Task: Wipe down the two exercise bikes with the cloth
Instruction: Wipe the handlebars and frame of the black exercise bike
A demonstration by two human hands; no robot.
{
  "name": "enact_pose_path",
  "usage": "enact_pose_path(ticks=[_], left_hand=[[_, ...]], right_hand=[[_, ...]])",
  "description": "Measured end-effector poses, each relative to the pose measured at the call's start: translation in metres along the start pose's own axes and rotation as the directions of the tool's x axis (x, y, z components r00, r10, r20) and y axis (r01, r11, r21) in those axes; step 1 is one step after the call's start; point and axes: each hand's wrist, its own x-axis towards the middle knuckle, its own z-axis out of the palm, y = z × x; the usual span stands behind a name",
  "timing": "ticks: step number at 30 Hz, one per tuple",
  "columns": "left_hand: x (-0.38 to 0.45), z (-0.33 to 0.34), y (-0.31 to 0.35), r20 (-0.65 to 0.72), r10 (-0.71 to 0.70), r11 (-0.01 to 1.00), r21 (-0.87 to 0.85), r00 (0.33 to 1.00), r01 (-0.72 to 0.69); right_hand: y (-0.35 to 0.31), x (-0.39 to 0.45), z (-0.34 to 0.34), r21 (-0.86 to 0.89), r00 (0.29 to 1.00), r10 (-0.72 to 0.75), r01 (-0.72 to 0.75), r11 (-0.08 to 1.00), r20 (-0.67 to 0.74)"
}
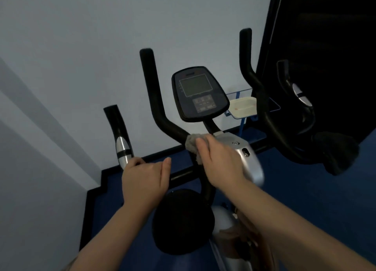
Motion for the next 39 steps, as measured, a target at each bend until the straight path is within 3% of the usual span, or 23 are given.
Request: enact_pose_path(ticks=[4, 7, 9, 15, 18, 20, 23, 24, 26, 28, 30, 34, 39], left_hand=[[-0.004, -0.001, 0.001, -0.006, 0.008, 1.000, -0.022, 1.000, -0.008], [-0.001, 0.000, -0.001, -0.027, -0.004, 0.999, -0.037, 1.000, 0.003], [-0.001, 0.001, -0.001, -0.024, -0.007, 0.999, -0.036, 1.000, 0.006], [-0.004, -0.002, 0.001, -0.041, -0.007, 0.999, -0.038, 0.999, 0.005], [-0.005, -0.001, -0.002, -0.090, -0.047, 0.990, -0.137, 0.995, 0.034], [-0.007, -0.003, -0.004, -0.124, -0.130, 0.954, -0.286, 0.984, 0.090], [-0.008, -0.006, -0.007, -0.061, -0.477, 0.768, -0.513, 0.877, 0.383], [-0.009, -0.005, -0.010, -0.004, -0.549, 0.687, -0.572, 0.836, 0.448], [-0.012, -0.006, -0.014, 0.108, -0.549, 0.568, -0.680, 0.829, 0.464], [-0.014, -0.007, -0.019, 0.166, -0.492, 0.533, -0.719, 0.855, 0.446], [-0.017, -0.007, -0.024, 0.186, -0.458, 0.555, -0.704, 0.869, 0.443], [-0.017, -0.008, -0.026, 0.202, -0.448, 0.537, -0.718, 0.871, 0.442], [-0.019, -0.006, -0.027, 0.224, -0.452, 0.512, -0.727, 0.863, 0.458]], right_hand=[[0.013, -0.035, -0.003, 0.137, 0.994, -0.091, 0.099, 0.986, -0.065], [0.009, -0.028, -0.002, 0.039, 0.988, -0.121, 0.126, 0.991, -0.096], [0.003, -0.006, 0.000, -0.030, 0.999, -0.042, 0.041, 0.999, -0.028], [0.013, -0.038, -0.012, 0.042, 0.989, -0.136, 0.138, 0.990, -0.049], [0.013, -0.032, -0.027, 0.079, 0.985, -0.162, 0.166, 0.983, -0.060], [0.005, -0.018, -0.034, 0.099, 0.975, -0.189, 0.201, 0.974, -0.120], [-0.021, 0.001, -0.031, 0.211, 0.967, -0.253, 0.253, 0.944, -0.026], [-0.029, 0.005, -0.025, 0.218, 0.951, -0.303, 0.284, 0.934, 0.060], [-0.038, 0.011, -0.007, 0.051, 0.860, -0.465, 0.465, 0.884, 0.211], [-0.036, 0.013, 0.002, -0.157, 0.727, -0.616, 0.676, 0.720, 0.304], [-0.030, 0.014, -0.002, -0.175, 0.653, -0.661, 0.748, 0.640, 0.370], [-0.023, 0.015, -0.011, -0.194, 0.585, -0.712, 0.807, 0.558, 0.387], [-0.042, 0.026, 0.013, -0.160, 0.555, -0.567, 0.786, 0.597, 0.609]])
